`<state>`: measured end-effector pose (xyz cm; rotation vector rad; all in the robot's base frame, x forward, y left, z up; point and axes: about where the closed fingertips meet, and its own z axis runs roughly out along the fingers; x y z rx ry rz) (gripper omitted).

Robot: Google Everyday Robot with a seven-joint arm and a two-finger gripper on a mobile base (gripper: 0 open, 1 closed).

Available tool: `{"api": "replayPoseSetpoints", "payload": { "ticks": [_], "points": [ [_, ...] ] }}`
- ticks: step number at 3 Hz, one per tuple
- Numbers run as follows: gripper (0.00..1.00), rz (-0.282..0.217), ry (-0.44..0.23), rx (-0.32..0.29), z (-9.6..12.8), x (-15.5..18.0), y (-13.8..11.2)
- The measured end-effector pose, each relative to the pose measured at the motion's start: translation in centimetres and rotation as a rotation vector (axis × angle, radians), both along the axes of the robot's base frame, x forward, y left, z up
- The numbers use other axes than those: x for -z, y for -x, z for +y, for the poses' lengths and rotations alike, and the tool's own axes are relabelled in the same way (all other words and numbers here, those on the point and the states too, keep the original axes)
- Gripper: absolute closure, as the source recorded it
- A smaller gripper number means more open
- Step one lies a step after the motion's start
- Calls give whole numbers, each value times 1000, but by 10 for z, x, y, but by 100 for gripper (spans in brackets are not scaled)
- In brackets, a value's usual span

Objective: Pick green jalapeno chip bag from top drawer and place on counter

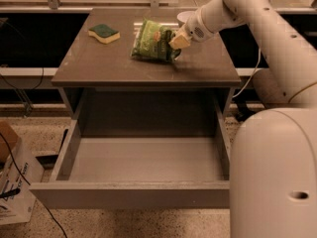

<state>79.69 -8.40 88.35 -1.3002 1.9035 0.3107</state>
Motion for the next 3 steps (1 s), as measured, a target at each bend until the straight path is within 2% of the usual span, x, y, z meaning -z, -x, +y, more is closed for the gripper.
{"api": "replayPoseSetpoints", "payload": {
  "ticks": [2, 3],
  "points": [
    [13, 3, -5, 3, 1, 7, -8],
    [0, 7, -5, -1, 4, 9, -8]
  ]
}}
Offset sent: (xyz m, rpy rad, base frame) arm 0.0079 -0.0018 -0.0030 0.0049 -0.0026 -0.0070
